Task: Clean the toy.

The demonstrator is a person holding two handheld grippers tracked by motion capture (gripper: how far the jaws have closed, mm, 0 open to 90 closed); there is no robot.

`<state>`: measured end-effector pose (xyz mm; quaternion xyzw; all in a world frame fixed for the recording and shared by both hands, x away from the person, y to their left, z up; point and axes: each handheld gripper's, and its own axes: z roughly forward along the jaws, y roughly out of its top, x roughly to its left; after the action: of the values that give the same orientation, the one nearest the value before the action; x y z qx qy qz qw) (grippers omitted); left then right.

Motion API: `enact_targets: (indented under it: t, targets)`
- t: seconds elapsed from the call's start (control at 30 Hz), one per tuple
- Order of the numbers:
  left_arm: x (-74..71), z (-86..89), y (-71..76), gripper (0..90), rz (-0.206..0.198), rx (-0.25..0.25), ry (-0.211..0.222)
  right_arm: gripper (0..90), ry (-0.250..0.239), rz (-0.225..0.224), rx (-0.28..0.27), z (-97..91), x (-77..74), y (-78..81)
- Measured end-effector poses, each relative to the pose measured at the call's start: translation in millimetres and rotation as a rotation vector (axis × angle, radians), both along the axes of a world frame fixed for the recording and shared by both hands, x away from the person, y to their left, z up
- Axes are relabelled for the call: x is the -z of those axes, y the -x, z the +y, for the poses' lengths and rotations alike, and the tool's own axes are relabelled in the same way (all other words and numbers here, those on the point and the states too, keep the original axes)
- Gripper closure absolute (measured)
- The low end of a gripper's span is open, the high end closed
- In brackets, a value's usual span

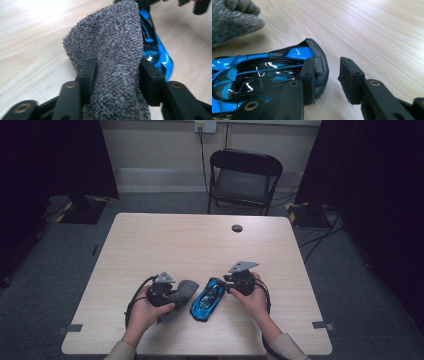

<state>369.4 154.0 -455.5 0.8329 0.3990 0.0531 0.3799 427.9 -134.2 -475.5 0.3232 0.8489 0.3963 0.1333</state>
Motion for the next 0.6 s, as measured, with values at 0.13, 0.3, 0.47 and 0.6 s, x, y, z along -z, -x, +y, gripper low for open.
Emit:
enact_targets:
  t: [0.13,0.3,0.47,0.6]
  targets:
    - [3.4,-4.8,-4.0,41.8,0.006,-0.002,0.0,65.3,0.005,0.0,-0.003,0.3,-0.5,0.0]
    - [-4.2,-4.6,-3.0,39.6,-0.026,0.003,-0.014,65.1,0.002,0.003,-0.002,-0.7,-0.4,-0.5]
    - [-6.2,5.7,5.0,43.2,-0.031,-0.001,-0.006,65.2,-0.003,0.001,-0.001,-1.1,0.1,0.3]
    - [2.2,17.2,11.5,42.6,-0.011,-0.01,-0.021,65.2,0.005,0.0,-0.002,-0.7,-0.6,0.7]
